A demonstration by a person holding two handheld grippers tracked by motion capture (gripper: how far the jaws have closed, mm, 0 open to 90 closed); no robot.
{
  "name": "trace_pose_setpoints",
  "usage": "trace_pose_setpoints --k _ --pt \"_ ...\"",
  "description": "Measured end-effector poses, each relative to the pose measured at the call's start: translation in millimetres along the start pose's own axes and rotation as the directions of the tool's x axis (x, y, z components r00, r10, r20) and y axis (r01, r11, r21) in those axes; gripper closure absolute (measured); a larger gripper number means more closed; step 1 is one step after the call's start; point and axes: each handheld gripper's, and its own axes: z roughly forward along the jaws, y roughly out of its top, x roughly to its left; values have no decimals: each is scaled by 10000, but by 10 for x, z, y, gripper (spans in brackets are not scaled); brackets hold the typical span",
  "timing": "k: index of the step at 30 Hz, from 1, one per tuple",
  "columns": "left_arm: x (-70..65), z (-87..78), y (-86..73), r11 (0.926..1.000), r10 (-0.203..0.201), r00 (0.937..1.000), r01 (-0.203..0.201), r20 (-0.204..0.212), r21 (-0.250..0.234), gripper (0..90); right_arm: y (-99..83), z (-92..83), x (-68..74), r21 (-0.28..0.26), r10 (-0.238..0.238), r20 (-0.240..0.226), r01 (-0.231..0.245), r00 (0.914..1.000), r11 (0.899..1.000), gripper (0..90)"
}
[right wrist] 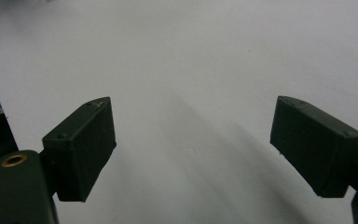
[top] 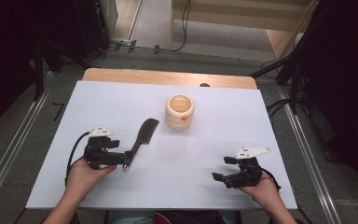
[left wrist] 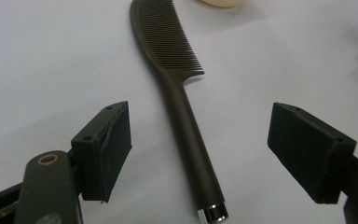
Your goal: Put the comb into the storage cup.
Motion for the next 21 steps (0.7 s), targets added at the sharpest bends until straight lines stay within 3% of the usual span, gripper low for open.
trace_pose_setpoints --k 14,21 --pt "-87 208 212 9997 150 9968 -136 -781 196 236 5 7 -3 -53 26 10 -26 10000 10000 125" --pt "-127 275 244 9995 229 9956 -209 -910 226 242 5 6 -4 -44 4 22 -4 10000 10000 125"
